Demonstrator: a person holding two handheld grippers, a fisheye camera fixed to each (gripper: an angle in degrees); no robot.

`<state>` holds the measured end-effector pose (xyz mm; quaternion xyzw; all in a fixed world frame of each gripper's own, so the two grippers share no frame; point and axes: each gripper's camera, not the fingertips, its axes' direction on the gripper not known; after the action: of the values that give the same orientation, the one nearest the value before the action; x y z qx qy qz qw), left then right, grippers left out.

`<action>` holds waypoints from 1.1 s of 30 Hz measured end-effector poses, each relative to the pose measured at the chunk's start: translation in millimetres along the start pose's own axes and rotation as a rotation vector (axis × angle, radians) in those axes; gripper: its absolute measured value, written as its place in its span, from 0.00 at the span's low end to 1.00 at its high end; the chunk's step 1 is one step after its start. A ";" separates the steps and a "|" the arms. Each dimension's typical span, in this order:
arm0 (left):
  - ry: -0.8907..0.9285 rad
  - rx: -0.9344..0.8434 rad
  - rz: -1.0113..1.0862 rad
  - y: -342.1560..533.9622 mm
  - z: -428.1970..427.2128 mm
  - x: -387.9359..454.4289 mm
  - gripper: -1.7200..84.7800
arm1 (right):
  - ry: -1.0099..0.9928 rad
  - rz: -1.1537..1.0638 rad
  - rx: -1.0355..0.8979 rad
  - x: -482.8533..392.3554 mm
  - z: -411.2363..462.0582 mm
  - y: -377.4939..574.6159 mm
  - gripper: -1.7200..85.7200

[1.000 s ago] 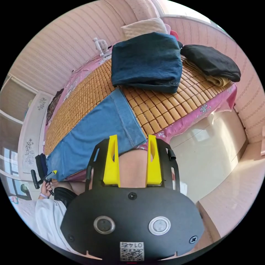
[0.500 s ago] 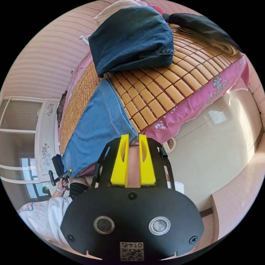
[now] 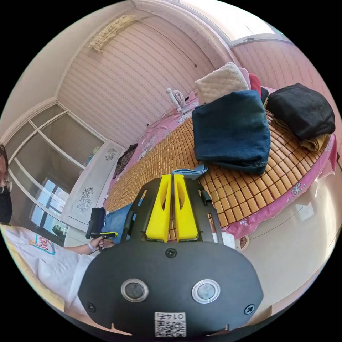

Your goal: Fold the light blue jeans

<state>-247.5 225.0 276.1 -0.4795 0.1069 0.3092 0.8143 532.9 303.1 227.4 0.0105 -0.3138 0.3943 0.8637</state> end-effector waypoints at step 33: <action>0.263 0.313 -0.255 122.8 -15.1 -79.3 0.01 | -0.361 -0.462 -1.133 -305.1 395.8 229.7 0.03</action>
<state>-382.4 223.3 217.9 -0.3931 0.1972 0.1187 0.8902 13.6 150.4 324.6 -0.3140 -0.6039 -0.0372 0.7316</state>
